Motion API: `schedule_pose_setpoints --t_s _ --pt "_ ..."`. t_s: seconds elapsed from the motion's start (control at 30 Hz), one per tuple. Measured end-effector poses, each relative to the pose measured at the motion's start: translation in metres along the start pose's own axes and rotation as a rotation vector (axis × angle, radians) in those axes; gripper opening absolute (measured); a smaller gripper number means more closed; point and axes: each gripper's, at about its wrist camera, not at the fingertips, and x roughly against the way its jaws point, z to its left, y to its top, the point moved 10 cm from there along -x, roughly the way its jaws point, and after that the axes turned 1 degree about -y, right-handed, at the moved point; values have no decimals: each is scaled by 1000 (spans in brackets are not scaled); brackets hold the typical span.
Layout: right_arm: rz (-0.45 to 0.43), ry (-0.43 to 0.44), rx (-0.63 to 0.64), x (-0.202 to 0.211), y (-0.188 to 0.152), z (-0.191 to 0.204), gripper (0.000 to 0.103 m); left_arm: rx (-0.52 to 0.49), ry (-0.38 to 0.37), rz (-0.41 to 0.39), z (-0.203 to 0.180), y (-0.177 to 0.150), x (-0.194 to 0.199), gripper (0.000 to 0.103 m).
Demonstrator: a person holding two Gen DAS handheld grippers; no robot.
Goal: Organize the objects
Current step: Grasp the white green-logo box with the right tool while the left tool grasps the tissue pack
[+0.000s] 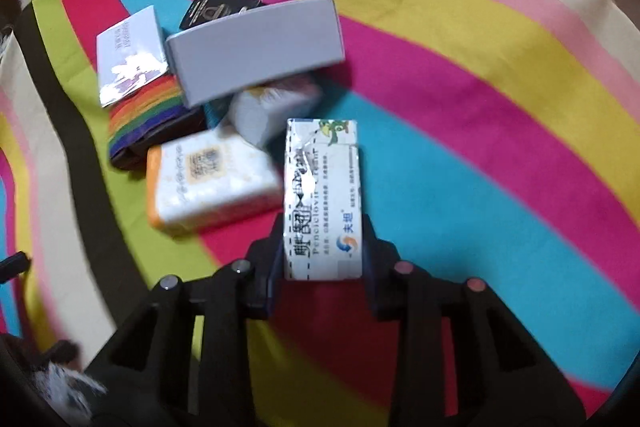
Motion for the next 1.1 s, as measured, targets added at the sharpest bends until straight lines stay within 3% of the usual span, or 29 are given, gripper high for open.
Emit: schedule_pose_setpoints --t_s 0.23,0.37,0.43,0.53,0.63,0.73,0.9,1.1 --pt "-8 39 -39 78 -92 16 37 -1 4 0 0 0 0 103" --pt "-26 16 -49 99 -130 20 39 -1 6 0 0 0 0 103" --pt "-33 11 -50 100 -119 17 40 -1 6 0 1 0 0 103" --pt "-25 -2 -56 93 -113 14 54 -1 6 -1 1 -1 0 103" --pt "-40 -14 -53 78 -104 13 56 0 9 -1 0 -1 0 103" --pt "-55 -21 -57 82 -108 11 37 6 16 -1 0 -1 1 103" --pt "-53 -42 -47 80 -107 13 37 -8 14 5 -10 8 -7 103" --pt "-52 -45 -45 82 -107 13 37 -210 -76 1 -66 63 -46 103"
